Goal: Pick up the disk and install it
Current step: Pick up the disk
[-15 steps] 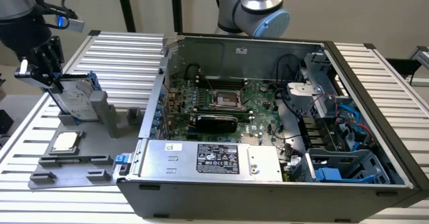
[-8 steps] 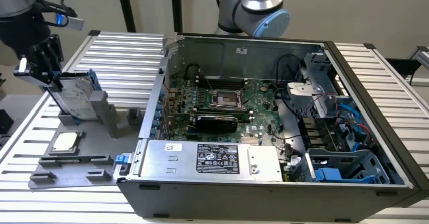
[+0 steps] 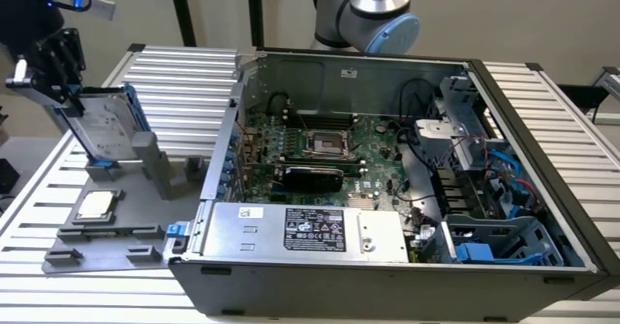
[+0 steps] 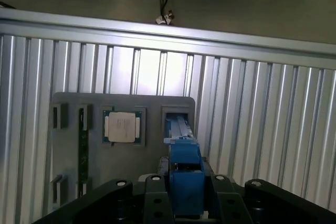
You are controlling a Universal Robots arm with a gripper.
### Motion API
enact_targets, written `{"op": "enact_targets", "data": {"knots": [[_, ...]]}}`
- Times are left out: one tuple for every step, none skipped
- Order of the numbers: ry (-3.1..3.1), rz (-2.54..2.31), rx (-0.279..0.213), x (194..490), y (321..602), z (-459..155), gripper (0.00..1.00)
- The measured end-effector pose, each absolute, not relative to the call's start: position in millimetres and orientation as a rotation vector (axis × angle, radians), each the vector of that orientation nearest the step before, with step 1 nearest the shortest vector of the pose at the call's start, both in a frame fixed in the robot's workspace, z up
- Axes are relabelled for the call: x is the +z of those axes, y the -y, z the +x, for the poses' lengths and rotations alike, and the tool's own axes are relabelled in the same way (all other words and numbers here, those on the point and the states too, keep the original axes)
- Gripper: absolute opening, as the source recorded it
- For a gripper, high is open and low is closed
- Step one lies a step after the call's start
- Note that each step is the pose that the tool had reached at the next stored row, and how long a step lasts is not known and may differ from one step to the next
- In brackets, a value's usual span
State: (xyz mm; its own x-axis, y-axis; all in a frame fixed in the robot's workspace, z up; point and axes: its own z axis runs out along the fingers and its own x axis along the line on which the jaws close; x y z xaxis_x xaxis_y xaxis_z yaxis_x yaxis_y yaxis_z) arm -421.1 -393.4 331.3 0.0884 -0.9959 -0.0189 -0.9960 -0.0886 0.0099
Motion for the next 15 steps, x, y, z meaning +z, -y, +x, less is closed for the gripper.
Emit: {"op": "enact_targets", "data": {"knots": [[-2.117,-2.314,0.032,336,393,-420,0.33],[-2.117,-2.314,0.032,340,393,-420,0.33],[-2.117,-2.314,0.032,345,393,-419,0.33],[-2.117,-2.314,0.032,349,393,-418,0.33],[-2.117,-2.314,0.032,354,393,-417,0.33],[-2.117,-2.314,0.032,359,393,-416,0.33],[-2.117,-2.314,0.032,363,393,-415,0.33],[-2.117,-2.314,0.032,368,393,-414,0.33],[-2.117,-2.314,0.032,372,393,-413,0.33],[-2.117,-2.314,0.032,377,393,-412,0.33],[-2.117,-2.314,0.032,381,393,-410,0.33],[-2.117,-2.314,0.032,386,393,-409,0.33],[-2.117,-2.314,0.032,390,393,-407,0.33],[-2.117,-2.314,0.032,395,393,-405,0.33],[-2.117,-2.314,0.032,400,393,-403,0.33]]}}
